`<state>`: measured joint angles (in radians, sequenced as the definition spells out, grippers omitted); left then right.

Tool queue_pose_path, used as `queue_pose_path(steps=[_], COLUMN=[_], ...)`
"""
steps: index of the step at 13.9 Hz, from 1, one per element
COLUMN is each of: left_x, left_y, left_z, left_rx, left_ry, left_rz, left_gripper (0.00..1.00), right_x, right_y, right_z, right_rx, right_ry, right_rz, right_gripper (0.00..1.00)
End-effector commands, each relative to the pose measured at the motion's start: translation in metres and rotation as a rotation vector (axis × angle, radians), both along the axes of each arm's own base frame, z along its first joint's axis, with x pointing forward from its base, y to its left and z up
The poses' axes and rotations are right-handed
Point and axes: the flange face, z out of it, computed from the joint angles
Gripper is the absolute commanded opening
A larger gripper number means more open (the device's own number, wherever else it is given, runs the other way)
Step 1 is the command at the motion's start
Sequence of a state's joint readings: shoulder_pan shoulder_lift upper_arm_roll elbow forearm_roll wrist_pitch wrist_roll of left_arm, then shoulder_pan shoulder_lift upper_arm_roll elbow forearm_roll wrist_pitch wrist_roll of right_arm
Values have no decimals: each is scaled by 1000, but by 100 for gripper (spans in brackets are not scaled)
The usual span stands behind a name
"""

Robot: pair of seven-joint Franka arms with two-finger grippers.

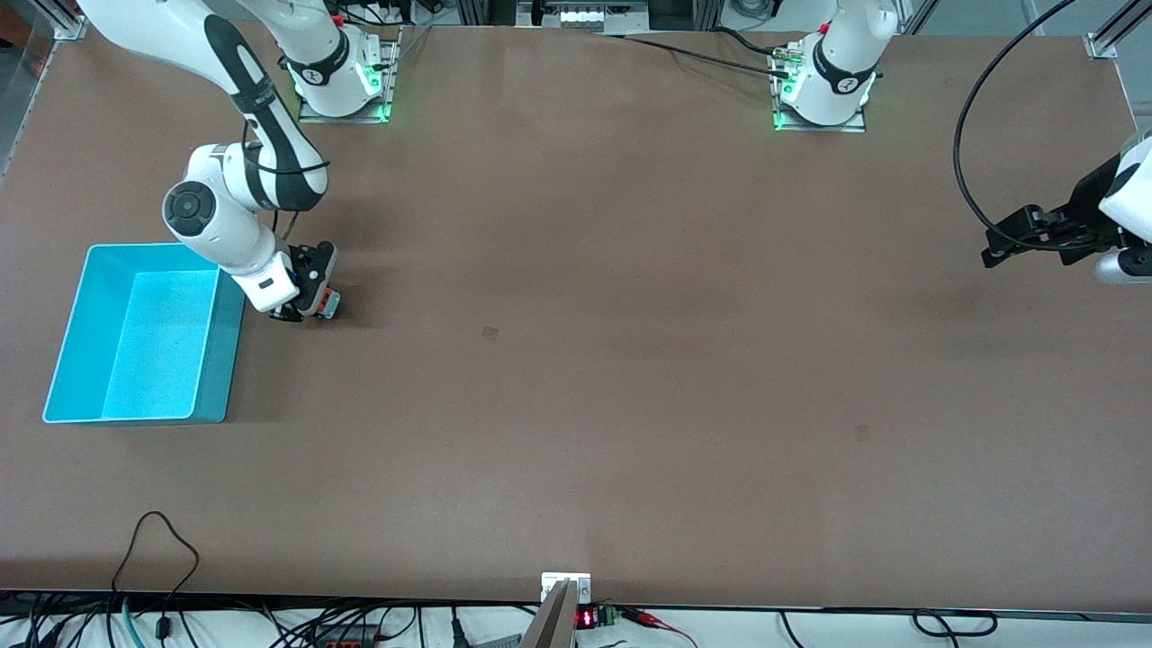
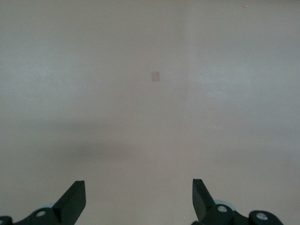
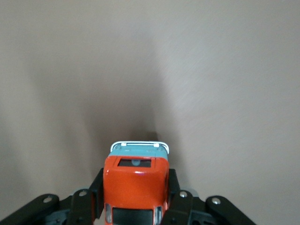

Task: Wind up bus and store in blue box
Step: 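Lift the bus with the right gripper and carry it over the cyan box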

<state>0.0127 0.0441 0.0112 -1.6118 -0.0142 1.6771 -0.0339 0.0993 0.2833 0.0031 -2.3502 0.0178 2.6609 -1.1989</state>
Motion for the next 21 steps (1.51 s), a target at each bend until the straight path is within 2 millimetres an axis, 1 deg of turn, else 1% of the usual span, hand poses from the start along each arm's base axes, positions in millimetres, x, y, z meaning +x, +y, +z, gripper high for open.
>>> queue_pose_path(steps=[1,2,4,5,7,8,9,10,12,14,15,16,17,19,20,21], left_x=[4,4,4,4,8,9,9,9,7,2,0,0,-1,-3,-3,-3], left_y=[-1,-3,-5,-6,-6,-6,-6,-7,-8,-27,-31,-33,-32,-25,-23,-22], left_z=[5,5,6,6,8,10,9,9,10,11,13,13,14,12,12,11], left_rx=[10,8,10,8,12,12,12,10,7,1,0,0,0,0,-2,-2], left_ry=[-9,-9,-11,-11,-41,-58,-57,-54,-52,-51,-54,-52,-51,-35,-28,-25], left_rz=[1,-2,-5,-6,-6,-6,-8,-9,-9,-30,-31,-35,-35,-30,-25,-24], left_gripper=[100,100,100,100,100,100,100,100,100,100,100,100,100,100,100,100], right_x=[28,38,58,67,84,91,96,101,107,103,99,95,92,87,81,78], right_y=[13,15,18,17,3,-15,-25,-41,-86,-121,-144,-167,-187,-241,-271,-282], right_z=[25,39,78,98,127,138,148,160,177,178,176,172,162,137,122,102], right_rx=[16,17,19,19,24,20,15,7,-11,-31,-45,-57,-71,-95,-106,-115], right_ry=[-12,3,19,28,10,-2,-6,-18,-31,-20,-13,-9,3,-6,-6,12], right_rz=[-135,-207,-337,-401,-536,-607,-654,-705,-784,-858,-910,-953,-1019,-1122,-1165,-1185], right_gripper=[11,11,12,12,12,12,12,12,11,11,11,8,8,8,9,9])
